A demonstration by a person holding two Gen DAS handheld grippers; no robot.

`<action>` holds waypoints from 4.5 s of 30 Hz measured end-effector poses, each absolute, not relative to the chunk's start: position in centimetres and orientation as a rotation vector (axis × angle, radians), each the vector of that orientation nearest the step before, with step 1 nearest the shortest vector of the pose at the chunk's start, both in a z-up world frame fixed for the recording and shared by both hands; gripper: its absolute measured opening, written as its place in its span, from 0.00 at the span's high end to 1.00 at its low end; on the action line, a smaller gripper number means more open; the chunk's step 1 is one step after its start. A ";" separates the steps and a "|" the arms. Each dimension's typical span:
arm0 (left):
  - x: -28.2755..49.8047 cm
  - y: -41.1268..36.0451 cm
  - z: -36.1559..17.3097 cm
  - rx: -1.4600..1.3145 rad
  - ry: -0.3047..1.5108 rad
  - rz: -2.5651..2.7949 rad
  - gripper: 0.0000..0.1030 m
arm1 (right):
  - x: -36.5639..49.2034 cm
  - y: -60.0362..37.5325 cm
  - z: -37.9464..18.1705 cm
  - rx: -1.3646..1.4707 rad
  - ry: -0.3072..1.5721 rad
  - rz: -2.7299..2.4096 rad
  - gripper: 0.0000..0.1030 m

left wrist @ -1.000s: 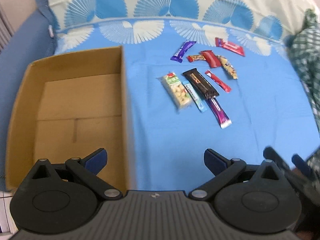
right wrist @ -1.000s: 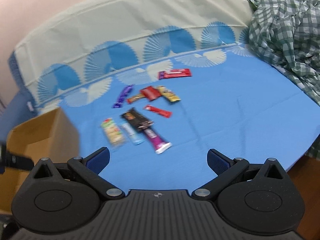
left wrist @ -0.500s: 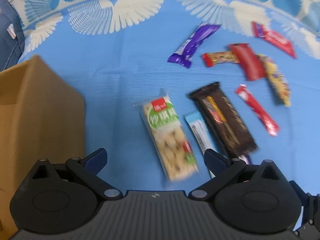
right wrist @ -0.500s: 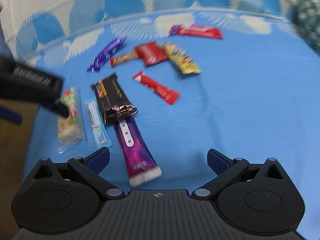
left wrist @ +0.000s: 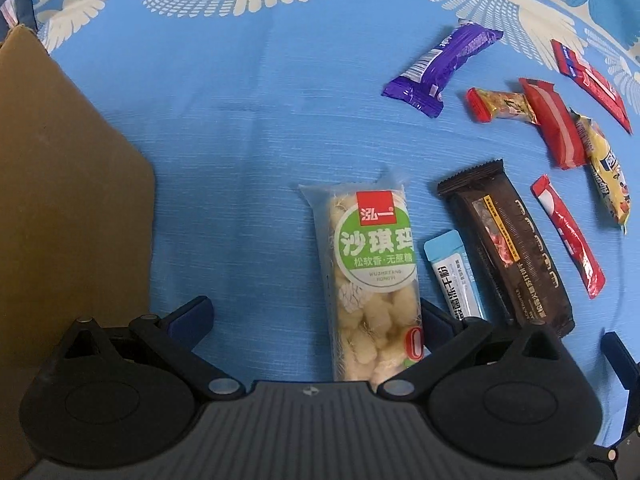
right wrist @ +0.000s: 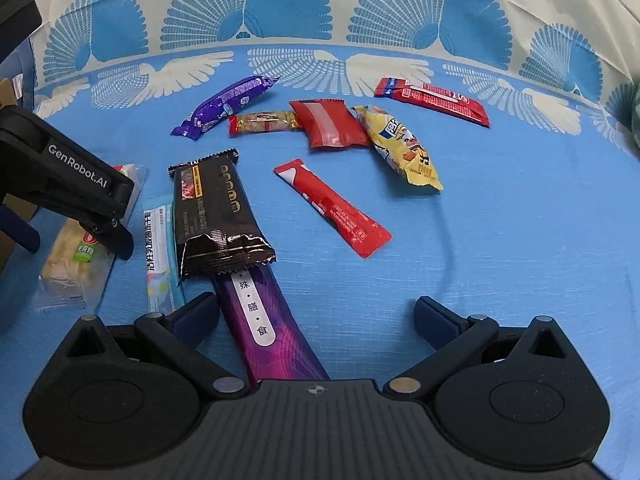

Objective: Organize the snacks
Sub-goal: 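Grasp the green-labelled sachima bar with the left tool while the right tool grasps the purple tube snack, then carry the sachima bar with the left tool into the box while the right tool carries the purple tube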

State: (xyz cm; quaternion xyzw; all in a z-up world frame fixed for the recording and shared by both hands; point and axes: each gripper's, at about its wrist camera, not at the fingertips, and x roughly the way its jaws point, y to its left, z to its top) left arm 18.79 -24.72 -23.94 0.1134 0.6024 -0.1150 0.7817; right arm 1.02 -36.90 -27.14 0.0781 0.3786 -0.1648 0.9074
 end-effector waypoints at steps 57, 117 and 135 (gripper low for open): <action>-13.1 12.4 -0.5 0.147 0.933 -0.314 0.61 | -23.7 -1.8 -2.5 0.203 0.530 -0.061 0.82; -0.3 12.1 -2.2 0.200 0.964 -0.287 0.61 | -10.2 -2.6 -5.4 0.234 0.661 -0.043 0.82; 7.4 9.5 -7.0 0.276 1.034 -0.275 0.61 | -1.9 -4.0 -9.8 0.295 0.738 -0.044 0.82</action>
